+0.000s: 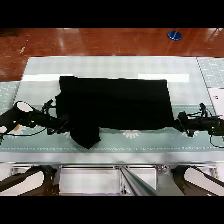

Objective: Fold the shirts.

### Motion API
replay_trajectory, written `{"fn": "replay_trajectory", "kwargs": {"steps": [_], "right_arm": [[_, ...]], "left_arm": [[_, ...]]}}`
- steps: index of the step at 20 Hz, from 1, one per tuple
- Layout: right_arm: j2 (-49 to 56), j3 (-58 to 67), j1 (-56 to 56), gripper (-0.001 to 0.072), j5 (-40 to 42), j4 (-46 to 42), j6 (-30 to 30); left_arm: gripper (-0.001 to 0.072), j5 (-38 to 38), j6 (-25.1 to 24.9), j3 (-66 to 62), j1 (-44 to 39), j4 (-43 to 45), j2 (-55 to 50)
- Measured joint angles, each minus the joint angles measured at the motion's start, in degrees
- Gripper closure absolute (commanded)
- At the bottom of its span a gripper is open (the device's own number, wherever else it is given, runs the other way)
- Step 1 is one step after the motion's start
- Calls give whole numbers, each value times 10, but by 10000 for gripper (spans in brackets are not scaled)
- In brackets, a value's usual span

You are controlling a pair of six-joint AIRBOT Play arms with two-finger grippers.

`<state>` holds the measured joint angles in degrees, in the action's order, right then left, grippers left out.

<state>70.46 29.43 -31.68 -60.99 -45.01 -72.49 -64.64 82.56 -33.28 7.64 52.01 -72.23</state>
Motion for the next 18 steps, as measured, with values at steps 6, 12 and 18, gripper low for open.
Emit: {"fn": "replay_trajectory", "kwargs": {"steps": [6,12,18], "right_arm": [[7,69,49,691,-49,46,56],[66,242,113,691,-38,61,33],[180,392,130,691,-35,65,-1]], "left_arm": [[683,-27,-18,-101,22,-2,0],[683,-15,-19,-292,26,-2,-60],[683,-52,-9,-497,23,-2,-215]]}}
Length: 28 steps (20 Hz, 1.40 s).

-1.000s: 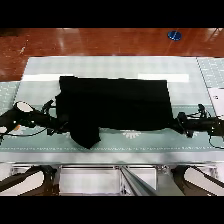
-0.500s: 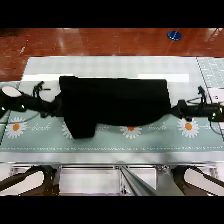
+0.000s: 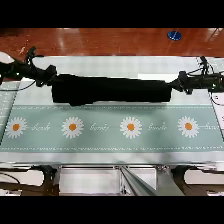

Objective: Fold the shirts.

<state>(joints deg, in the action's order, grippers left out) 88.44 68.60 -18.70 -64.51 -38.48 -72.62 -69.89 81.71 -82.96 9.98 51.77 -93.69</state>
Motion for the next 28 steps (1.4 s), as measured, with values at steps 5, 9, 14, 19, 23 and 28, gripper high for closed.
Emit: {"fn": "replay_trajectory", "kwargs": {"steps": [5,9,14,19,23,28], "right_arm": [[75,59,3,682,6,4,-12],[116,78,3,295,26,9,-17],[127,113,-24,295,-3,17,-18],[102,111,-59,295,-24,-73,-51],[116,78,-38,296,2,-98,-72],[155,66,16,531,14,-47,-65]], "left_arm": [[683,-21,9,-142,-10,-7,-127],[200,-22,21,-200,-21,-16,-195],[199,-79,28,-258,-4,-15,-219],[199,-144,38,-296,47,6,-168],[199,-140,32,-288,21,6,-101],[199,-107,23,-283,-58,17,-70]]}}
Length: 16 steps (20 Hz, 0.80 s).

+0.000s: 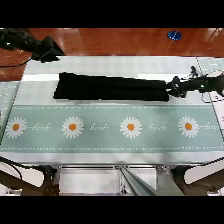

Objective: Fold the shirts.

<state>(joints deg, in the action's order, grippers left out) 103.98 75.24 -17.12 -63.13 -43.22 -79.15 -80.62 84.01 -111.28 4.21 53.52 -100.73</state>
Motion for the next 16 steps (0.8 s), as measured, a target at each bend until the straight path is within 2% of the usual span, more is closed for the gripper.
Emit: {"fn": "replay_trajectory", "kwargs": {"steps": [1,2,4,9,16], "right_arm": [[4,-2,12,692,2,0,2],[5,-2,22,692,3,1,5],[-10,-3,35,692,3,2,17],[-148,-21,43,692,-36,-56,26],[-490,-169,45,692,-81,-106,5]], "left_arm": [[201,6,-1,0,-16,3,0],[226,12,-2,0,-30,6,-2],[675,12,-3,1,-55,9,-7],[683,-3,-6,1,-108,1,-10],[683,5,-6,1,-273,-5,-30]]}}
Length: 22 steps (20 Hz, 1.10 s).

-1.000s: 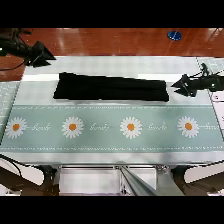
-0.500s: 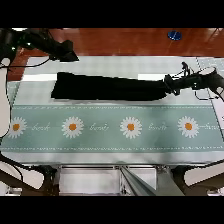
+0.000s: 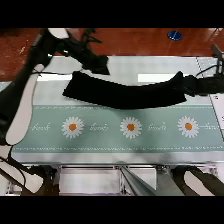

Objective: Fold the shirts.

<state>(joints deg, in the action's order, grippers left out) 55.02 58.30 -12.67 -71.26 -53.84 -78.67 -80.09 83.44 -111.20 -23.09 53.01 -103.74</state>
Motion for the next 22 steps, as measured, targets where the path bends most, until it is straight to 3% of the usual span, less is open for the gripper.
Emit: {"fn": "replay_trajectory", "kwargs": {"steps": [5,12,16,22], "right_arm": [[-173,-39,0,692,-34,-4,-45],[-237,-48,0,692,-59,13,-70],[-242,-49,0,692,-61,23,-73],[-222,-48,16,692,-43,61,-74]], "left_arm": [[683,34,25,0,-137,0,-51],[682,68,65,0,-262,-10,-134],[683,57,70,-3,-244,-21,-139],[683,-43,43,13,-94,41,-12]]}}
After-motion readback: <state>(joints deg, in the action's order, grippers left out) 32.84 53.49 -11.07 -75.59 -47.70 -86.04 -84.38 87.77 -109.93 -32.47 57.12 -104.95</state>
